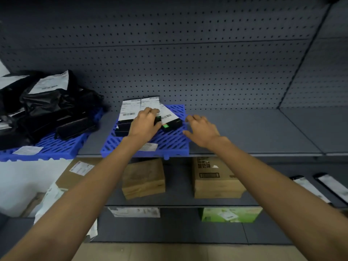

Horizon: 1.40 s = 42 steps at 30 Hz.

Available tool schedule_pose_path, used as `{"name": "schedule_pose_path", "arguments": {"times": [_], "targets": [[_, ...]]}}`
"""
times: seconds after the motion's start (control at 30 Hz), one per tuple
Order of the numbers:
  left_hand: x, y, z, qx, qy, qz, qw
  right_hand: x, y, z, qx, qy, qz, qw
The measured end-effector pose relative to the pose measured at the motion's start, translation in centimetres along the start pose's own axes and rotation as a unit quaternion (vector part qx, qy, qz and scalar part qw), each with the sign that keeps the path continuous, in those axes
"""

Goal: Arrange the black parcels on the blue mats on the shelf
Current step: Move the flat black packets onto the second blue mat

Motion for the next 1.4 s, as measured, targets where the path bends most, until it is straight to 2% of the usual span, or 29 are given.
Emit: {"name": "schedule_pose_path", "arguments": {"times": [0.17,0.43,0.57,0.77,1.03,1.4], "targets": [[0.7,-10.4,-1.6,0.000,0.002,-0.051,0.999,-5.7,-9.4,2.7,-0.026,-0.029,-0.063,0.997],[-0.1,-32.8,-6.9,-0.062,0.024,-0.174,0.983,-20.0,-28.9,6.1,-0.034,-0.047,-0.192,0.980],[-1.4,-43.7,-10.3,-0.103,0.044,-0.236,0.965,-28.0,-37.9,6.3,-0.039,-0.039,-0.263,0.963],[-2.2,-55.8,-16.3,-0.135,0.080,-0.281,0.947,-35.9,-49.5,4.9,-0.021,-0.013,-0.353,0.935],[1.2,-64.7,-28.0,-0.155,0.132,-0.279,0.939,-35.9,-61.9,-0.5,-0.011,0.032,-0.402,0.915],[7.3,-69.0,-41.2,-0.188,0.208,-0.149,0.948,-29.1,-75.5,-5.3,0.007,0.105,-0.377,0.920]]}}
Point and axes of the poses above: each hand's wrist, its own x-axis towards the middle knuckle, its own z-axis out of the back of the hand, y = z × x, the point moved 5 cm from there along x, towards the middle knuckle, and after that the axes turned 15 degrees about -z, right-handed, at the moved point
